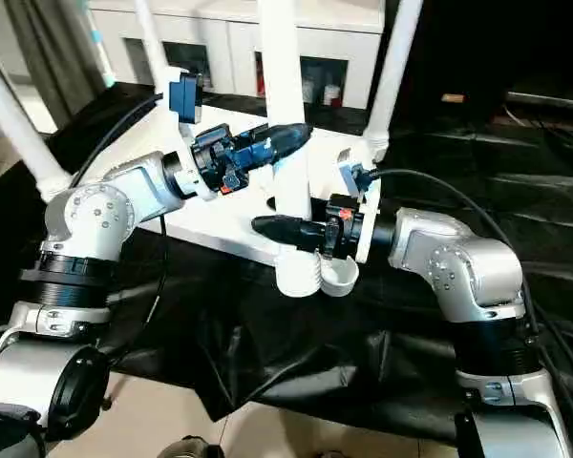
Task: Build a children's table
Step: Pick table leg
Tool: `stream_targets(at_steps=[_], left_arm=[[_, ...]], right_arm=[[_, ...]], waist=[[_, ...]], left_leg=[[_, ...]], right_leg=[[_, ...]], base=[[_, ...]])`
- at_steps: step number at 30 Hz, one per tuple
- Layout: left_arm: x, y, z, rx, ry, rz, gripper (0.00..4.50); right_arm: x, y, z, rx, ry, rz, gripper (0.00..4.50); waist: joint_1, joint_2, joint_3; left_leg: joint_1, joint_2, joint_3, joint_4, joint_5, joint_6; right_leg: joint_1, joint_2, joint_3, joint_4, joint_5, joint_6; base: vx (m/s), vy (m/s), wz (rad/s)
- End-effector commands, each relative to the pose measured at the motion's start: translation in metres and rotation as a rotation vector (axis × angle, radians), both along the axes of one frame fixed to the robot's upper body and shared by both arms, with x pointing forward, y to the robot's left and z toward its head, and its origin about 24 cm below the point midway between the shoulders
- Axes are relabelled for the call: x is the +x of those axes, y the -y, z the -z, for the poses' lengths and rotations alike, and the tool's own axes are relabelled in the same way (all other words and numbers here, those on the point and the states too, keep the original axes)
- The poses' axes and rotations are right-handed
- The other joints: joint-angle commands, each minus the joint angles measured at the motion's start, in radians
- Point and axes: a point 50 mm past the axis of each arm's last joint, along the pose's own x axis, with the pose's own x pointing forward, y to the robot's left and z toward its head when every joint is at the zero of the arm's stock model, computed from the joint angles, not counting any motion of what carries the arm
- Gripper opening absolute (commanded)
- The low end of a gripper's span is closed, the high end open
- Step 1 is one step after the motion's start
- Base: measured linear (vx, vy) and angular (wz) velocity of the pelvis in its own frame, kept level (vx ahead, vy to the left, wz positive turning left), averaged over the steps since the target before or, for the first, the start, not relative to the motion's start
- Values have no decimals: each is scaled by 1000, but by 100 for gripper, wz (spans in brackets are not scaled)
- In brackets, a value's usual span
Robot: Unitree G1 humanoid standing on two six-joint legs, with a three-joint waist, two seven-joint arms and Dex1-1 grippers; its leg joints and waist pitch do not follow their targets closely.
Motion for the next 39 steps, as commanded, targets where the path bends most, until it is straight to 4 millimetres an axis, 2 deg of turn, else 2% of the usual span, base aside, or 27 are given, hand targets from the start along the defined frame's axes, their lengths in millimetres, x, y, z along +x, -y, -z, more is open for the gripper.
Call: stream_targets(at_steps=[1,2,4,6,10,17,19,21,22,24,30,31,32,35,38,39], left_arm=[[-5,3,-14,-51,47,58,184],[-4,2,-14,-49,45,48,184],[0,2,-14,-43,36,8,240],[2,2,-12,-19,37,-50,254],[17,6,-2,95,-8,-324,297],[22,22,19,213,-148,-538,297],[25,23,23,239,-179,-638,268],[26,23,23,248,-188,-678,261],[27,22,23,264,-179,-733,248],[27,21,22,272,-163,-758,225],[22,22,13,202,-102,-688,196],[21,22,12,190,-94,-671,194],[19,22,11,176,-92,-646,192],[10,24,6,128,-66,-465,187],[6,23,5,122,-41,-373,185],[4,23,4,117,-36,-340,184]], right_arm=[[2,0,5,-39,-25,31,215],[3,0,5,-40,-24,35,215],[4,-1,6,-43,-23,48,202],[6,-3,7,-53,-15,77,196],[9,-10,8,-72,10,135,191],[15,-25,9,-111,52,207,191],[19,-29,8,-109,58,245,191],[21,-30,8,-110,61,262,191],[22,-33,7,-111,70,275,191],[22,-36,6,-109,80,273,191],[25,-36,6,-119,102,296,191],[25,-36,6,-117,102,298,247],[26,-36,6,-110,93,298,260],[24,-29,5,-75,50,256,280],[22,-22,3,-63,30,218,300],[21,-20,3,-61,23,204,305]], waist=[[3,-25,-94],[5,-25,-95],[5,-24,-95],[5,-25,-96],[2,-26,-96],[3,-29,-97],[1,-28,-96],[1,-31,-98],[1,-28,-97],[1,-31,-97],[2,-30,-96],[1,-30,-96],[1,-29,-96],[1,-29,-96],[4,-26,-96],[4,-29,-95]], left_leg=[[20,45,-16,-66,-81,48],[20,45,-16,-66,-79,47],[20,46,-17,-66,-75,46],[18,46,-17,-66,-71,42],[17,46,-18,-67,-83,35],[15,43,-17,-64,-68,36],[15,43,-18,-64,-70,41],[14,41,-18,-64,-67,42],[14,43,-19,-65,-68,44],[14,42,-19,-65,-72,46],[16,43,-18,-66,-72,49],[16,42,-18,-66,-72,50],[15,42,-17,-66,-77,48],[16,40,-17,-66,-80,52],[20,44,-17,-66,-83,53],[19,44,-16,-67,-81,54]], right_leg=[[63,-83,49,-79,-247,-176],[64,-83,49,-79,-245,-174],[63,-84,49,-78,-240,-174],[63,-83,49,-76,-227,-177],[65,-83,49,-80,-232,-164],[65,-81,49,-80,-234,-151],[63,-80,48,-83,-237,-148],[65,-80,47,-84,-237,-143],[64,-80,47,-84,-237,-141],[64,-80,47,-86,-242,-135],[60,-81,47,-85,-244,-144],[60,-81,47,-84,-243,-145],[60,-82,48,-85,-241,-146],[61,-83,47,-83,-248,-149],[58,-81,48,-82,-240,-158],[60,-81,49,-81,-236,-159]], base=[[0,0,0],[0,0,0],[0,0,0],[0,0,0],[0,0,0],[0,0,0],[0,0,0],[0,0,0],[0,0,0],[0,0,0],[0,0,0],[0,0,0],[0,0,0],[0,0,0],[0,0,0],[0,0,0]])
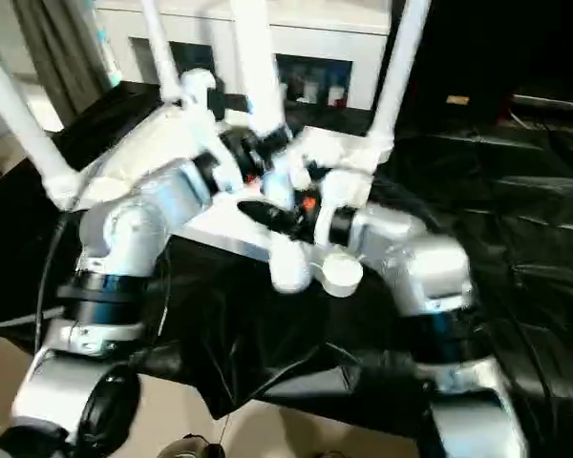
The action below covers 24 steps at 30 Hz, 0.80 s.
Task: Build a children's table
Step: Pick table leg
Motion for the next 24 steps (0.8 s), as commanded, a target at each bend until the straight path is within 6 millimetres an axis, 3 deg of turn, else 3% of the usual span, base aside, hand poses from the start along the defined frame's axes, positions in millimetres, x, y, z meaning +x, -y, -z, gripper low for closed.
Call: stream_targets(at_steps=[1,10,24], left_arm=[[-9,1,-11,-32,64,166,184],[-13,-1,-19,-30,137,327,183],[-16,2,-21,-39,134,376,182]], right_arm=[[-5,10,-4,23,-39,-71,306],[-20,28,0,-30,-113,-246,308],[-27,27,11,-133,-91,-303,308]], waist=[[0,-25,-95],[3,-31,-94],[0,-36,-94]], left_leg=[[21,42,-17,-67,-81,55],[18,45,-15,-66,-81,50],[19,46,-16,-65,-85,47]], right_leg=[[62,-81,48,-80,-239,-161],[66,-83,49,-80,-250,-153],[63,-84,49,-80,-272,-160]], base=[[0,0,0],[0,0,0],[0,0,0]])
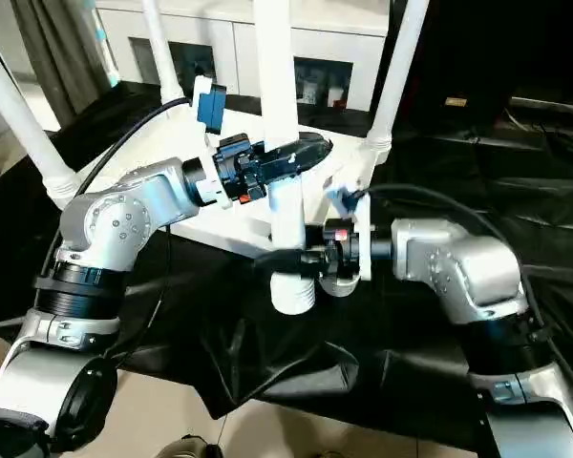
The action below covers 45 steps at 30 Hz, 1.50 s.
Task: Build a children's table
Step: Pick table leg
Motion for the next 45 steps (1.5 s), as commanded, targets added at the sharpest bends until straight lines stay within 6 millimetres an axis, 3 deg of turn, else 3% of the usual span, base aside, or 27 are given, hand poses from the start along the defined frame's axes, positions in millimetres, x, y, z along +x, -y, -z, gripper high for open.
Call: stream_targets(at_steps=[1,7,17,19,23,25,28,29,32,33,34,35,36,38,42,43,45], left_arm=[[-1,3,-11,-9,31,27,182],[-1,3,-11,-10,28,31,182],[-1,0,-12,-6,27,44,182],[0,1,-11,-5,27,44,182],[1,1,-9,10,32,29,182],[3,0,-6,14,17,20,238],[4,-1,-5,-1,11,16,258],[5,-1,-5,-11,19,-4,273],[12,-3,-11,-166,30,-101,286],[15,-7,-16,-367,-1,-171,286],[16,-8,-16,-397,-8,-182,286],[20,-12,-9,-513,-80,-234,286],[20,-13,-9,-514,-82,-235,286],[24,-16,-1,-545,-129,-270,286],[28,-22,11,-479,-144,-303,286],[30,-24,22,-281,-67,-304,286],[29,-24,30,-101,26,-283,286]], right_arm=[[2,1,1,-23,35,9,308],[4,1,2,-23,46,22,308],[6,-2,1,19,36,19,228],[6,-2,2,24,35,21,203],[5,-3,2,34,32,26,192],[5,-3,3,43,33,31,191],[5,-3,3,52,34,38,191],[5,-4,3,61,33,41,191],[6,-5,1,110,36,68,190],[7,-7,-1,176,41,111,190],[7,-7,-1,186,42,118,190],[7,-9,-3,268,46,175,190],[7,-9,-3,270,46,177,190],[7,-11,-3,310,51,220,190],[9,-8,0,317,83,324,190],[14,4,3,253,143,456,190],[16,14,6,197,181,538,190]], waist=[[2,-27,-92],[2,-27,-94],[1,-25,-93],[2,-20,-94],[2,-19,-94],[3,-16,-94],[4,-19,-96],[4,-15,-95],[4,-20,-96],[2,-36,-97],[7,-30,-96],[7,-34,-98],[7,-34,-98],[2,-33,-97],[0,-13,-95],[-5,-5,-94],[-7,-3,-97]], left_leg=[[18,46,-16,-65,-87,46],[19,47,-17,-65,-90,48],[20,47,-17,-66,-96,48],[20,47,-18,-66,-97,45],[20,47,-18,-66,-97,44],[21,47,-19,-66,-105,41],[20,47,-19,-66,-99,40],[20,48,-20,-66,-99,41],[17,44,-18,-64,-108,43],[16,45,-15,-64,-102,47],[15,43,-16,-62,-99,49],[15,44,-15,-63,-90,57],[15,44,-15,-63,-90,57],[17,44,-18,-66,-103,62],[24,47,-20,-71,-125,38],[27,47,-23,-77,-134,27],[31,48,-27,-82,-138,7]], right_leg=[[63,-84,49,-81,-271,-159],[63,-83,48,-81,-260,-162],[63,-83,48,-80,-246,-175],[63,-83,48,-79,-244,-176],[64,-82,49,-80,-231,-178],[63,-82,47,-80,-237,-180],[65,-83,48,-79,-225,-184],[64,-83,48,-78,-220,-187],[70,-86,46,-83,-215,-194],[72,-86,47,-83,-208,-198],[72,-89,46,-82,-208,-205],[70,-89,46,-80,-201,-208],[70,-89,46,-80,-201,-208],[67,-83,43,-83,-228,-189],[58,-82,45,-92,-263,-154],[54,-77,45,-97,-272,-129],[58,-79,46,-95,-275,-102]], base=[[0,0,0],[0,0,0],[0,0,0],[0,0,0],[0,0,0],[0,0,0],[0,0,0],[0,0,0],[0,0,0],[0,0,0],[0,0,0],[0,0,0],[0,0,0],[0,0,0],[0,0,0],[0,0,0],[0,0,0]])
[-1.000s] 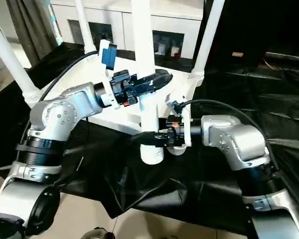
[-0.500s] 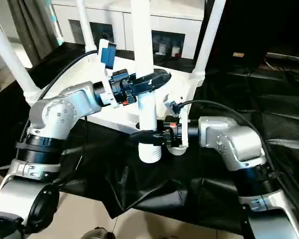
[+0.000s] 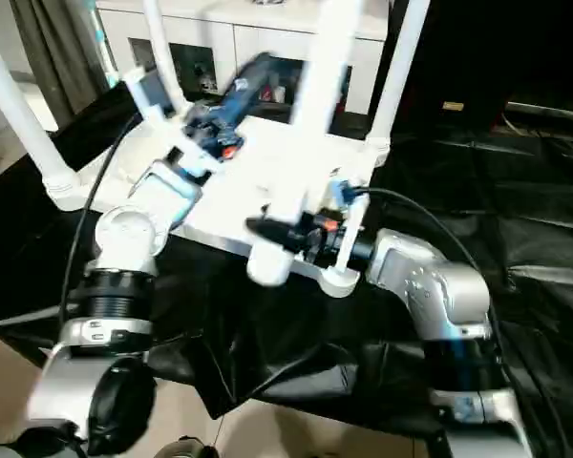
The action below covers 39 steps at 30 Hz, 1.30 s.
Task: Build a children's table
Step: Pick table leg
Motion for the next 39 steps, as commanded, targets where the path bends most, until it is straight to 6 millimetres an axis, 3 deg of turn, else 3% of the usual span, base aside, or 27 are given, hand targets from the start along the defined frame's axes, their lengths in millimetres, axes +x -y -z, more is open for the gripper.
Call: stream_targets(at_steps=[1,2,3,4,5,6,7,8,11,12,13,14,15,16,17,18,19,20,21,22,23,24,25,26,33,38,39], left_arm=[[-3,6,14,204,61,41,286],[-5,7,20,341,103,80,286],[-8,8,28,501,162,143,286],[-10,9,35,623,198,200,286],[-13,7,47,778,239,280,286],[-12,6,52,837,246,307,286],[-12,5,55,866,247,319,286],[-11,4,59,918,250,342,286],[-8,4,68,1019,271,388,286],[-6,5,71,1060,280,393,286],[-5,6,73,1100,295,399,286],[-4,7,75,1129,308,399,257],[-2,8,76,1157,321,394,257],[0,9,79,1191,325,370,250],[0,9,79,1191,325,370,250],[4,10,83,1248,331,334,250],[4,10,84,1261,332,327,231],[6,8,87,1295,325,307,214],[7,7,89,1313,321,298,214],[7,5,91,1336,319,298,207],[7,3,95,1357,307,299,199],[7,3,95,1357,307,299,183],[6,-1,100,1391,296,297,168],[7,-2,101,1402,291,292,162],[10,-5,104,1438,273,227,115],[10,-5,107,1469,251,238,78],[8,-6,109,1486,230,284,69]], right_arm=[[4,18,-4,-64,54,133,190],[5,24,-2,-92,58,183,190],[6,33,-1,-120,61,231,190],[6,39,1,-142,64,269,190],[6,48,2,-171,63,309,190],[5,53,3,-189,63,329,190],[5,56,3,-200,63,341,190],[5,61,4,-231,65,364,190],[2,73,6,-302,76,412,190],[1,76,6,-321,79,423,190],[0,78,6,-331,82,430,190],[-1,79,6,-336,85,435,190],[-1,81,6,-340,87,443,190],[-3,81,5,-349,88,447,190],[-3,81,5,-349,88,447,190],[-6,81,5,-360,88,450,190],[-6,81,5,-360,87,450,190],[-8,81,5,-363,87,446,190],[-9,81,5,-366,87,445,190],[-10,81,6,-372,88,442,190],[-12,81,6,-379,87,443,190],[-12,81,6,-379,87,443,190],[-15,81,6,-384,85,445,190],[-16,82,7,-385,84,446,190],[-21,81,9,-393,75,446,190],[-22,78,12,-402,67,434,190],[-21,77,12,-404,69,428,190]], waist=[[-5,13,-89],[-4,23,-90],[-7,12,-90],[-7,13,-92],[-6,27,-93],[-11,19,-91],[-10,17,-93],[-11,35,-94],[-18,24,-95],[-21,31,-95],[-25,32,-95],[-26,29,-94],[-25,29,-95],[-30,38,-96],[-32,36,-95],[-35,41,-96],[-37,36,-98],[-39,44,-97],[-43,41,-99],[-49,48,-98],[-52,46,-97],[-55,57,-96],[-60,49,-98],[-61,59,-96],[-80,64,-92],[-86,64,-90],[-87,59,-93]], left_leg=[[34,49,-25,-79,-146,0],[36,51,-27,-81,-153,-6],[37,51,-29,-86,-160,-4],[35,50,-27,-85,-153,-5],[38,52,-26,-84,-157,-11],[34,49,-25,-84,-160,-9],[33,46,-22,-82,-153,-8],[32,44,-23,-79,-151,-7],[25,39,-21,-75,-145,10],[23,38,-22,-73,-143,20],[23,33,-19,-70,-146,30],[21,33,-19,-69,-140,40],[21,35,-20,-69,-133,42],[19,34,-20,-68,-127,51],[19,32,-18,-67,-131,58],[20,30,-18,-65,-131,63],[20,30,-19,-66,-133,65],[20,29,-20,-66,-131,68],[19,31,-21,-66,-132,72],[19,31,-22,-67,-136,77],[19,29,-21,-66,-141,80],[20,29,-22,-66,-147,80],[21,28,-21,-66,-154,84],[21,28,-22,-66,-157,86],[22,25,-23,-67,-187,89],[24,27,-26,-69,-193,95],[23,29,-27,-71,-190,98]], right_leg=[[56,-81,47,-85,-269,-124],[54,-83,47,-89,-268,-127],[54,-79,48,-92,-262,-119],[57,-81,50,-87,-239,-123],[56,-83,51,-82,-226,-134],[59,-81,51,-85,-212,-142],[64,-83,52,-82,-190,-155],[66,-85,51,-79,-183,-164],[74,-85,50,-84,-175,-176],[74,-86,48,-85,-188,-183],[75,-82,46,-92,-213,-177],[76,-82,45,-95,-231,-174],[78,-85,45,-91,-231,-176],[77,-82,43,-92,-241,-172],[75,-77,42,-99,-251,-164],[75,-76,41,-100,-257,-161],[78,-75,40,-99,-264,-152],[77,-76,40,-101,-271,-150],[77,-74,38,-101,-266,-151],[76,-73,37,-101,-265,-153],[75,-73,36,-105,-271,-153],[74,-72,36,-106,-278,-152],[75,-72,35,-107,-283,-157],[74,-72,35,-108,-289,-158],[72,-70,29,-120,-355,-142],[70,-71,26,-126,-384,-130],[73,-73,26,-124,-371,-135]], base=[[0,0,0],[0,0,0],[0,0,0],[0,0,0],[0,0,0],[0,0,0],[0,0,0],[0,0,0],[0,0,0],[0,0,0],[0,0,0],[0,0,0],[0,0,0],[0,0,0],[0,0,0],[0,0,0],[0,0,0],[0,0,0],[0,0,0],[0,0,0],[0,0,0],[0,0,0],[0,0,0],[0,0,0],[0,0,0],[0,0,0],[0,0,0]])
